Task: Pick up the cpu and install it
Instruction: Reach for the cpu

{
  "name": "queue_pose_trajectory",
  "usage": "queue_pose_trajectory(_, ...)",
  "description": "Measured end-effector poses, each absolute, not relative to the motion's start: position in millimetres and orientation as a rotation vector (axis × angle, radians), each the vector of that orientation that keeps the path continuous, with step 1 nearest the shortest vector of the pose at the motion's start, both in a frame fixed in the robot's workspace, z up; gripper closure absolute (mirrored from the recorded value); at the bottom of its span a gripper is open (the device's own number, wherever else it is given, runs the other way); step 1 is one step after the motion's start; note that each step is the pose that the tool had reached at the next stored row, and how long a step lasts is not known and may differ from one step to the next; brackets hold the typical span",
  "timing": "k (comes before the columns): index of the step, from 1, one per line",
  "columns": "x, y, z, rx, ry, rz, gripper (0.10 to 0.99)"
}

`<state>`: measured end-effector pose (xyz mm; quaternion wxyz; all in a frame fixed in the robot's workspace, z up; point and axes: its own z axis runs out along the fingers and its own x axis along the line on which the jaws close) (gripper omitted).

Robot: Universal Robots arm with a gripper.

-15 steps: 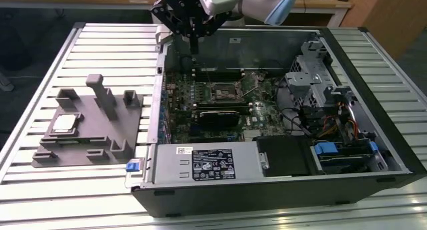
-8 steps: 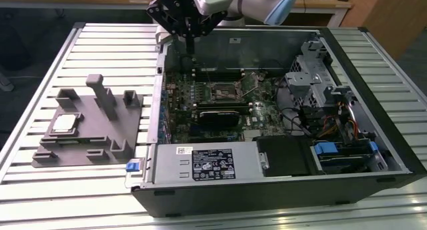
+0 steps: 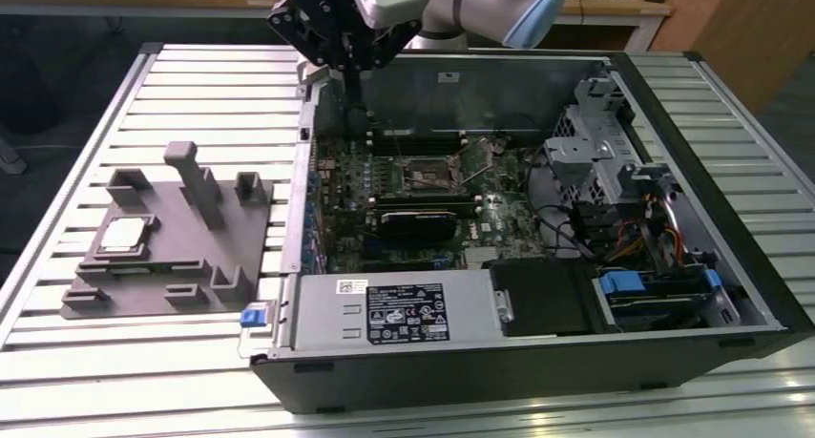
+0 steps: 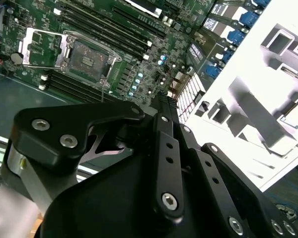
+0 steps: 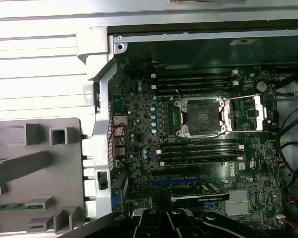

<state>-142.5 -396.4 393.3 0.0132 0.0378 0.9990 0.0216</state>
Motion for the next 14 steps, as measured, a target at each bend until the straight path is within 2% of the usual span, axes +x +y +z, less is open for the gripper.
queue_pose_trajectory(14, -165, -396, 393, 0.118, 3.111, 0.067, 0.980)
